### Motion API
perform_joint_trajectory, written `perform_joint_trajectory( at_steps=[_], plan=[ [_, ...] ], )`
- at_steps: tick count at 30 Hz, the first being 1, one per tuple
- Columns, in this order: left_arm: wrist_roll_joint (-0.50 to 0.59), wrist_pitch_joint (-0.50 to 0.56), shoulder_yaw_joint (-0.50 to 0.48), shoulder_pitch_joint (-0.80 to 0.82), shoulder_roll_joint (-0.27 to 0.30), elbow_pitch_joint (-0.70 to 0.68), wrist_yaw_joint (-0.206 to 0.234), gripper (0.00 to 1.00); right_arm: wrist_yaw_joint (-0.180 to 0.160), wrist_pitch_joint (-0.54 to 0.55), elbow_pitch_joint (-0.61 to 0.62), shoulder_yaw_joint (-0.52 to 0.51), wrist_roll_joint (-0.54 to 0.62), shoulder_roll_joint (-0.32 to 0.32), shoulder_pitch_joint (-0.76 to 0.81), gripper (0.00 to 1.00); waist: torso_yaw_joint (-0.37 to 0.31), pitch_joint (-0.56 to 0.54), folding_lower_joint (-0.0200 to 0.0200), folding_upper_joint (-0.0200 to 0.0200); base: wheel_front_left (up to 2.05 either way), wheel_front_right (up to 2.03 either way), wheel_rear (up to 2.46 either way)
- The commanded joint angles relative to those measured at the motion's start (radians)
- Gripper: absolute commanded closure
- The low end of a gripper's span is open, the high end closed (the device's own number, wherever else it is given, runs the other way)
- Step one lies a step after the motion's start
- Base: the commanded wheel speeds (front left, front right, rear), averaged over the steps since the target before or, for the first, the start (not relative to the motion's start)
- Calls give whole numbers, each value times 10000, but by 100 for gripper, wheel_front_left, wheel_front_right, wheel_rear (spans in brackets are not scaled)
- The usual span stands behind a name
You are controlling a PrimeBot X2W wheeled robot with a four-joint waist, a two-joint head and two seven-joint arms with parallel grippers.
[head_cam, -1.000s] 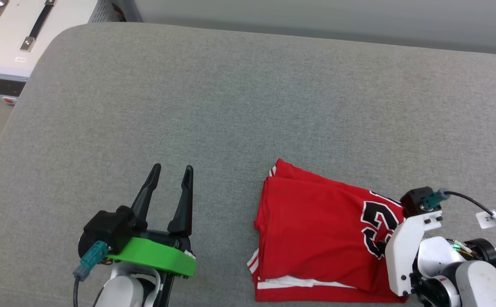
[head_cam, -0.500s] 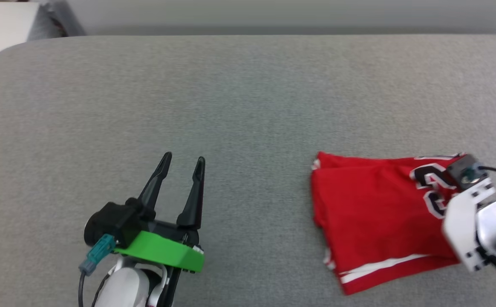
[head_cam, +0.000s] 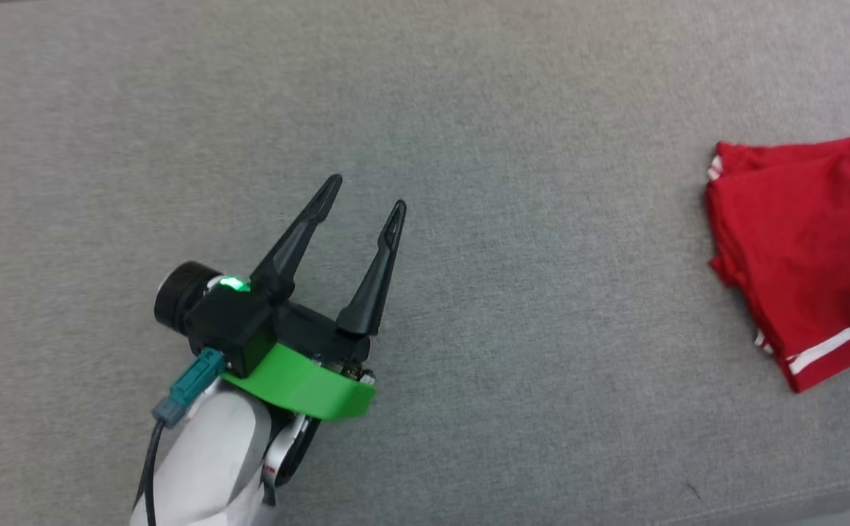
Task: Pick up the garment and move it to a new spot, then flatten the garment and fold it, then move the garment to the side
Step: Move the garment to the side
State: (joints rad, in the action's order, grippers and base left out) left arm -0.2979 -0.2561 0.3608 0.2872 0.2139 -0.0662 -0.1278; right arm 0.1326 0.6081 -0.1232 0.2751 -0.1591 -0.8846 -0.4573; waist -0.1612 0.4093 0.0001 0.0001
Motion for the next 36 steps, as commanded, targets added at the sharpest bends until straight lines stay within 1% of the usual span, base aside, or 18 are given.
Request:
perform_joint_trajectory(
  at_steps=[1, 8, 12, 16, 20, 23, 26, 27, 28, 33, 34, 36],
  plan=[
    [66, -57, 52, 264, 113, -103, -29, 0, -19, -202, -254, -150, 141, 100, -267, 100, -808, 1032, -1, -1, 0, 0, 0],
    [202, -57, 259, 635, 456, -510, -29, 0, -19, -1215, -1910, -1283, 693, 594, -1027, 100, -1006, 1750, -1, -1, 0, 0, 0],
    [213, -57, 265, 786, 589, -668, -29, 0, -19, -1680, -2597, -1865, 991, 913, -1358, 100, -1008, 2008, -1, -1, 0, 0, 0],
    [204, -57, 269, 895, 652, -745, -29, 0, -19, -2054, -3248, -2291, 1226, 1065, -1652, 100, -947, 2158, -1, -1, 0, 0, 0],
    [172, -57, 264, 956, 652, -749, -29, 0, -19, -2402, -3752, -2514, 1390, 1164, -1924, 100, -860, 2210, -1, -1, 0, 0, 0],
    [148, -57, 248, 964, 631, -725, -29, 0, -19, -2623, -3900, -2535, 1536, 1274, -2089, 100, -802, 2192, -1, -1, 0, 0, 0],
    [124, -57, 247, 959, 556, -677, -29, 0, -19, -2688, -4117, -2542, 1772, 1226, -2222, 99, -718, 2120, -1, -1, 0, 0, 0],
    [117, -57, 246, 959, 521, -667, -29, 0, -19, -2726, -4161, -2602, 1830, 1227, -2261, 80, -683, 2089, -1, -1, 0, 0, 0],
    [110, -57, 237, 958, 483, -658, -29, 0, -19, -2779, -4199, -2674, 1884, 1253, -2300, 0, -647, 2050, -1, -1, 0, 0, 0],
    [55, -57, 149, 855, 308, -555, -29, 0, -19, -2940, -4103, -2834, 2170, 1376, -2380, 0, -494, 1646, -1, -1, 0, 0, 0],
    [-13, -57, 56, 747, 135, -451, -29, 0, -19, -2930, -3864, -2857, 2255, 1436, -2425, 0, -367, 1214, -1, -1, 0, 0, 0],
    [-98, -57, -63, 619, -34, -351, -29, 0, -19, -2939, -3639, -2866, 2194, 1512, -2419, 0, -258, 866, -1, -1, 0, 0, 0]
  ],
)
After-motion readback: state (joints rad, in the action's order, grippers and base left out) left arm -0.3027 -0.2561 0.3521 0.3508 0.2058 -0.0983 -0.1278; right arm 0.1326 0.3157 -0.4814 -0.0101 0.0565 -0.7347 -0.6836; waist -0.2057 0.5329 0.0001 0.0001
